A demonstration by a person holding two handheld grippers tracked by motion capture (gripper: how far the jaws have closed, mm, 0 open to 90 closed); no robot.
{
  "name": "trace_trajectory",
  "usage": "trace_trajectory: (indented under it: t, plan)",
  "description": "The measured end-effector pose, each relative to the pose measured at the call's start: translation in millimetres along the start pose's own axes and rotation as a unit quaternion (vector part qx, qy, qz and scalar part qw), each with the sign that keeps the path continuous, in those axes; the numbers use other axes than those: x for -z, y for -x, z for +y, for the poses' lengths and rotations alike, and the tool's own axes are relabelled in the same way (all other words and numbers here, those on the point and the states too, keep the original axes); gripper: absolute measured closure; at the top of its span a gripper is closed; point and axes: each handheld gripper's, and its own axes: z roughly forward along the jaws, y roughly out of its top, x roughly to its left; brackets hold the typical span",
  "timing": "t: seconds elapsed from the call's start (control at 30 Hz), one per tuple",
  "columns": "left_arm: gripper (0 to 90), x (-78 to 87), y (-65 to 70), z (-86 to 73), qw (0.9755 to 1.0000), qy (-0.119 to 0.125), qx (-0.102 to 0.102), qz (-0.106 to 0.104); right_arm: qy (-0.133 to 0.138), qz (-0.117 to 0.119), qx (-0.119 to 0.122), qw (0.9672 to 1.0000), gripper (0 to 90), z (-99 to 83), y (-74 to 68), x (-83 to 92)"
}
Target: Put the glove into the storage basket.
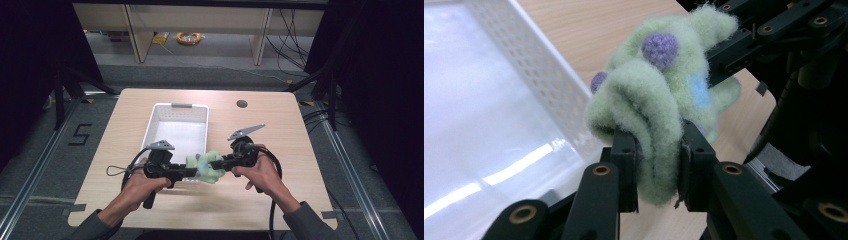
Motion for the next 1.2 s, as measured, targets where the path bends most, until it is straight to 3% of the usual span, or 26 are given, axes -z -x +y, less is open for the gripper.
trace_trajectory:
  t: [0.13, 0.23, 0.57, 0.67, 0.8, 0.83, 0.93, 1.03, 1.2]
  plan:
    - [73.1, 12.0, -14.7, 7.2, 0.9999, 0.0, 0.01, 0.011, -0.004, 0.001, 0.011, 0.9999, 73.6, 18.6, -1.9, -8.3]
    - [73.0, 16.4, -20.2, 9.8, 0.9997, 0.002, 0.015, 0.017, -0.007, 0.005, 0.001, 1.0, 73.7, 26.7, -2.6, -11.4]
    - [72.9, 27.8, -58.7, 14.6, 0.998, -0.021, 0.041, 0.044, -0.026, 0.014, -0.007, 0.9996, 73.7, 58.2, 2.0, -50.7]
    - [72.8, 26.6, -66.3, 14.7, 0.9976, -0.032, 0.042, 0.046, -0.03, 0.011, -0.009, 0.9995, 73.7, 61.4, 3.8, -58.8]
    - [72.7, 20.9, -80.6, 13.4, 0.9965, -0.04, 0.056, 0.048, -0.045, 0.005, -0.03, 0.9985, 73.7, 64.9, 8.6, -73.0]
    - [72.7, 18.2, -87.2, 12.5, 0.9958, -0.052, 0.061, 0.045, -0.051, 0.001, -0.037, 0.998, 73.7, 65.9, 11.7, -79.5]
    - [72.6, 14.9, -91.7, 10.9, 0.9954, -0.049, 0.064, 0.051, -0.054, 0.002, -0.037, 0.9979, 73.7, 66.4, 14.7, -86.0]
    - [72.4, 11.2, -100.0, 7.9, 0.9941, -0.065, 0.07, 0.05, -0.063, -0.001, -0.047, 0.9969, 73.7, 65.9, 19.1, -96.8]
    - [72.2, 7.2, -103.0, 4.5, 0.9925, -0.075, 0.073, 0.062, -0.075, -0.005, -0.051, 0.9958, 73.7, 62.9, 20.8, -106.5]
